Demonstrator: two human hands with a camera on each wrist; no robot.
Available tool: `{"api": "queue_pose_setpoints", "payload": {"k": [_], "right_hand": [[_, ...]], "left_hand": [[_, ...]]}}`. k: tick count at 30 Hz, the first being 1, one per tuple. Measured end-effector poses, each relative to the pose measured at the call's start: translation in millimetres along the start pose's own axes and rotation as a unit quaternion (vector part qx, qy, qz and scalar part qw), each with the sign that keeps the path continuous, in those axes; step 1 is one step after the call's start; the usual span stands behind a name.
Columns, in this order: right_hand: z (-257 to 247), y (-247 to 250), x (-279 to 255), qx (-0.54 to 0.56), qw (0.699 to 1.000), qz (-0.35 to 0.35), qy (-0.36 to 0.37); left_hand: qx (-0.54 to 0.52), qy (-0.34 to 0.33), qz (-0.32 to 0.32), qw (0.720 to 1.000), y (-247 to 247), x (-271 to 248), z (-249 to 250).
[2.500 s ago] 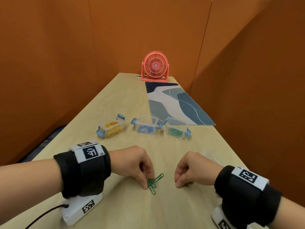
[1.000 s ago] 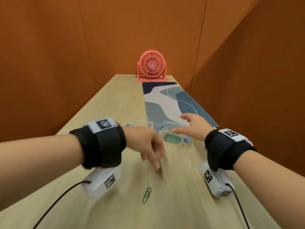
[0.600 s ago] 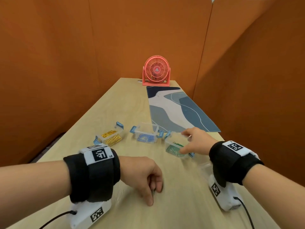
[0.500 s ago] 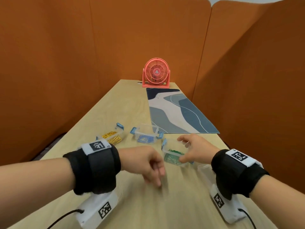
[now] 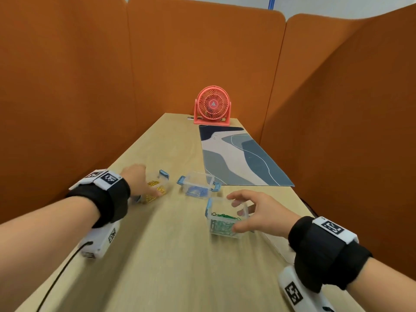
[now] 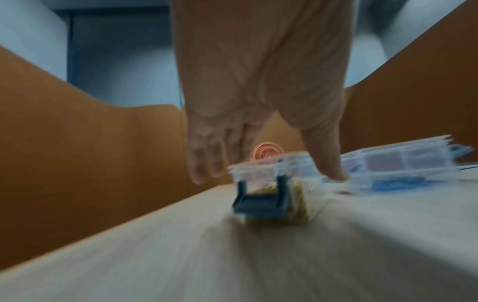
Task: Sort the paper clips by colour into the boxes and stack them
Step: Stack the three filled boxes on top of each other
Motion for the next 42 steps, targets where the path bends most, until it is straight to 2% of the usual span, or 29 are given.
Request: {"api": "queue_pose_setpoints", "payload": {"k": [4, 11, 17, 19, 21, 24, 26, 30, 36, 42], "right_hand": [[-16.6, -9.5, -2.7, 0.039, 0.999, -0.014, 0.019], [-57.7, -28.0, -0.9, 0.100, 0.991, -0.009, 0.084], [-65.0, -32.7, 1.6, 0.112, 0.989, -0.008, 0.091], [-67.3, -29.4, 1.5, 0.098, 0.991, 0.000, 0.093], [-69.8, -28.9, 3.9, 0.090, 0.992, 0.000, 0.092], [-68.8, -34.3, 9.7, 0.085, 0.993, -0.007, 0.080], [-64.9, -39.3, 11.0, 0.054, 0.996, -0.018, 0.069], [-52.9, -50.5, 9.5, 0.040, 0.997, -0.056, 0.045], [-36.6, -56.4, 10.4, 0.069, 0.996, -0.059, 0.004], [-33.5, -52.0, 9.7, 0.082, 0.996, -0.043, 0.006]], "left_hand": [[-0.113, -0.039, -0.047, 0.992, -17.0, -8.7, -6.8], [-0.189, -0.193, -0.123, 0.955, -32.8, -61.0, 55.4], [-0.267, -0.236, -0.167, 0.919, -14.3, -82.0, 69.9], [-0.255, -0.240, -0.174, 0.920, -0.8, -84.1, 72.6], [-0.230, -0.246, -0.156, 0.928, 12.0, -83.7, 79.0], [-0.133, -0.248, -0.124, 0.952, 16.8, -81.4, 91.7], [-0.099, -0.233, -0.128, 0.959, 12.4, -78.2, 96.0], [-0.085, -0.204, -0.149, 0.964, 1.0, -72.4, 96.2], [-0.062, -0.195, -0.162, 0.965, -3.0, -70.4, 100.6], [-0.067, -0.190, -0.165, 0.965, -0.6, -69.7, 104.1]]}}
Point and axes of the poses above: each hand's wrist, its own x-axis towards the middle knuckle, its own y-axis out of the back of the hand, z = x × y, the point moved 8 cm from there along x, towards the middle knuckle, and after that the axes turned 6 degrees about -y, right-handed, at the moved point
